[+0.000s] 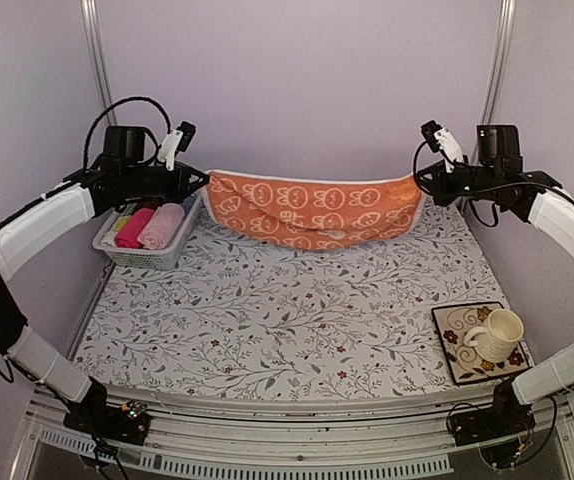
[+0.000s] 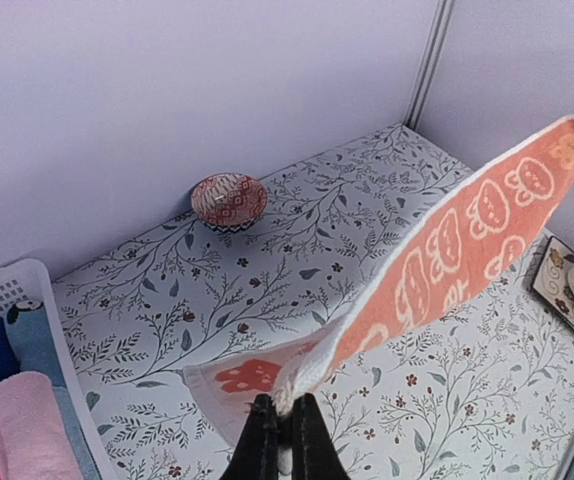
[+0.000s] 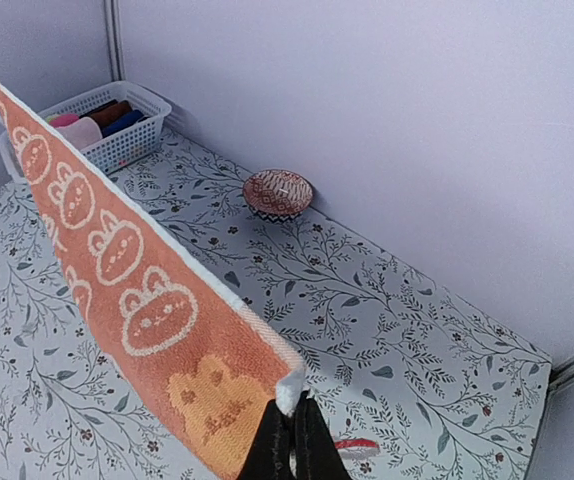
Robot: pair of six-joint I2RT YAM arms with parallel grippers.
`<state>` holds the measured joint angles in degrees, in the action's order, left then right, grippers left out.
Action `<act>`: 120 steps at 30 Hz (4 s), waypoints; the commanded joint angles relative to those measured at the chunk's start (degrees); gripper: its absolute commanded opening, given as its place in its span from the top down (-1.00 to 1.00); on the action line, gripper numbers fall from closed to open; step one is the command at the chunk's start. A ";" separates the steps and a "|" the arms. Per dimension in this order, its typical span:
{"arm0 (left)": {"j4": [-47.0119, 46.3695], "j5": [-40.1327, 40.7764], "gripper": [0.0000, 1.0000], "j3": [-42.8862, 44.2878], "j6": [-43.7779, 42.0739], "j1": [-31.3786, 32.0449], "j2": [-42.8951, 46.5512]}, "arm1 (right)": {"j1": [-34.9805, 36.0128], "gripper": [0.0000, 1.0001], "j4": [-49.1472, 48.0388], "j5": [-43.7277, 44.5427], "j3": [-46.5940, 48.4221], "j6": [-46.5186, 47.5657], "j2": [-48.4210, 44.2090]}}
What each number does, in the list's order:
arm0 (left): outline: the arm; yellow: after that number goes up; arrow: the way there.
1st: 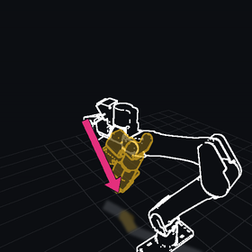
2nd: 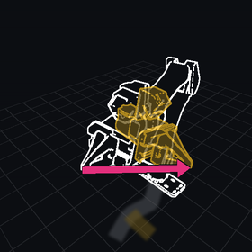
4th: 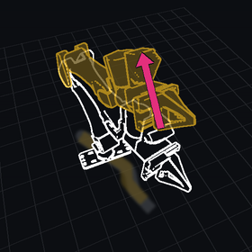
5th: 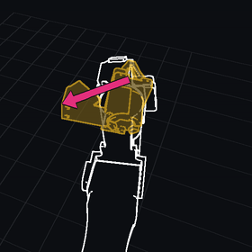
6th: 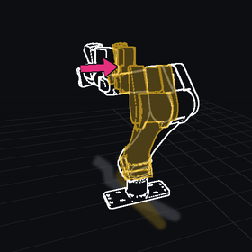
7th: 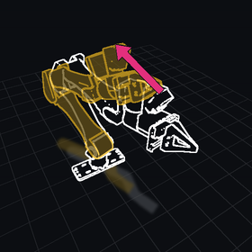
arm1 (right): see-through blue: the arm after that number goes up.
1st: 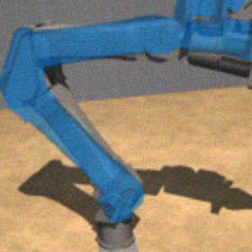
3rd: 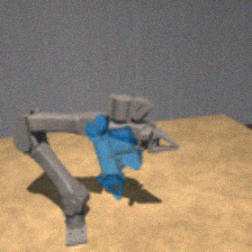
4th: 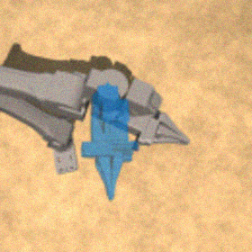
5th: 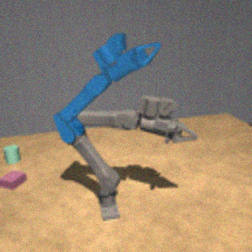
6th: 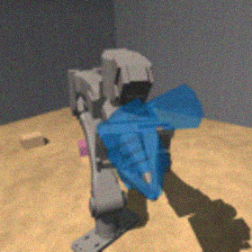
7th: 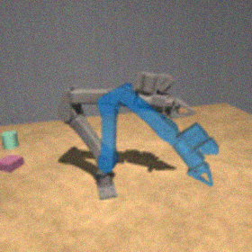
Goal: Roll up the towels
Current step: Flatten out the towel at the center of the board, then fold the towel at the center of the board.
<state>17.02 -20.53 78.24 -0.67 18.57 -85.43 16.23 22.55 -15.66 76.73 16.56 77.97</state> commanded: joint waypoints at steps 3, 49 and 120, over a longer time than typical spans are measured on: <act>-5.70 -8.07 1.00 -10.39 -3.83 -0.23 11.85 | 0.04 0.96 -6.08 -10.29 -6.72 0.97 -12.15; 9.26 4.83 1.00 16.03 -4.82 -0.25 -37.15 | -5.77 0.93 -2.96 2.09 5.00 -7.38 34.92; -13.87 -2.86 1.00 -25.72 -12.11 3.63 -11.88 | -2.23 0.72 -18.67 -3.84 -36.93 7.93 2.20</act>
<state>5.85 -22.15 52.62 -11.18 21.87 -97.86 12.78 6.42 -19.55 41.82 19.20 83.55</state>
